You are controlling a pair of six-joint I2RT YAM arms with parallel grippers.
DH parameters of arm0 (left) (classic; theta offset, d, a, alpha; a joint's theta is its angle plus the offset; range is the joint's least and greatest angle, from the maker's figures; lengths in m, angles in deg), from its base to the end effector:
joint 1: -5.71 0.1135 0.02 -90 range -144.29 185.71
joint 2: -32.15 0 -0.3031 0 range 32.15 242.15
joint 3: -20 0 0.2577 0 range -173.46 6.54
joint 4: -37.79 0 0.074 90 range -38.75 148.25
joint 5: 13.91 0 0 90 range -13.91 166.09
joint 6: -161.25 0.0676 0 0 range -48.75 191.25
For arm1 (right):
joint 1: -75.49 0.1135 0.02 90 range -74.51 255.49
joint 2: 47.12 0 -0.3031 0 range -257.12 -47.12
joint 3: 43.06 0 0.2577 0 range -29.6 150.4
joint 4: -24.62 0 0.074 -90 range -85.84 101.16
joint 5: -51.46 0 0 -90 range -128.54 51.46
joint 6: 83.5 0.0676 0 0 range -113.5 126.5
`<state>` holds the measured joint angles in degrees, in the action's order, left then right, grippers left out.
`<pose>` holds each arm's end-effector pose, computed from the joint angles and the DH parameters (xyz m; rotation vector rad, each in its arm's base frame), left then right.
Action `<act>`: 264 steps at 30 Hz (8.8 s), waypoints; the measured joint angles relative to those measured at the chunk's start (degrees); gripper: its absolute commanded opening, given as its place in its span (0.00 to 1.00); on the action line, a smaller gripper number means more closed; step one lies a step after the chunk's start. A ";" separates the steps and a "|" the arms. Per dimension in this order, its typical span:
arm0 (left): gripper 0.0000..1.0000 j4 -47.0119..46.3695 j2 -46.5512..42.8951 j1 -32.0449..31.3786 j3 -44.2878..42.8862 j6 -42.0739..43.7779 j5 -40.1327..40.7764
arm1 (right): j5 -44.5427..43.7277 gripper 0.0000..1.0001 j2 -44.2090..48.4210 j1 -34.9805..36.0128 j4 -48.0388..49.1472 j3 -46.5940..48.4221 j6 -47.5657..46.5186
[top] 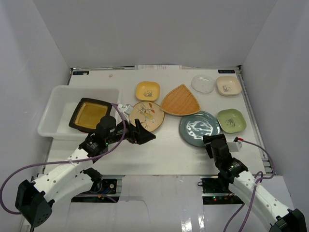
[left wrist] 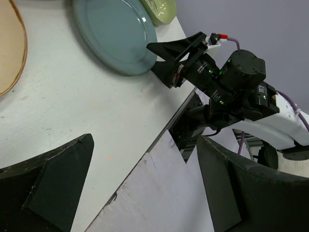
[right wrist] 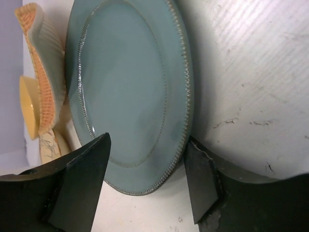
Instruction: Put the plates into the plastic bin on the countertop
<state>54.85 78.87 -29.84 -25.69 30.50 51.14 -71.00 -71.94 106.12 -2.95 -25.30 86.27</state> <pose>0.1449 -0.1386 0.2875 0.2361 2.0672 -1.2779 0.1118 0.0240 0.1346 1.1620 1.7721 0.5545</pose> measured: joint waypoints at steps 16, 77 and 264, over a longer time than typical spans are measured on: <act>0.98 -7.23 3.82 -5.20 0.04 0.85 0.61 | -0.35 0.13 3.91 -0.20 -3.10 -1.40 11.04; 0.45 -42.82 35.47 -5.51 10.84 -20.35 3.10 | 36.54 0.08 9.27 -0.26 -10.21 21.09 -20.24; 0.98 23.23 -7.06 29.79 -31.89 12.90 -3.69 | 20.00 0.70 -93.70 30.12 24.39 92.30 -41.42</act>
<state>78.08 71.81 -0.05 -57.58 43.39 47.44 -51.01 -165.64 136.24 21.44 67.00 44.85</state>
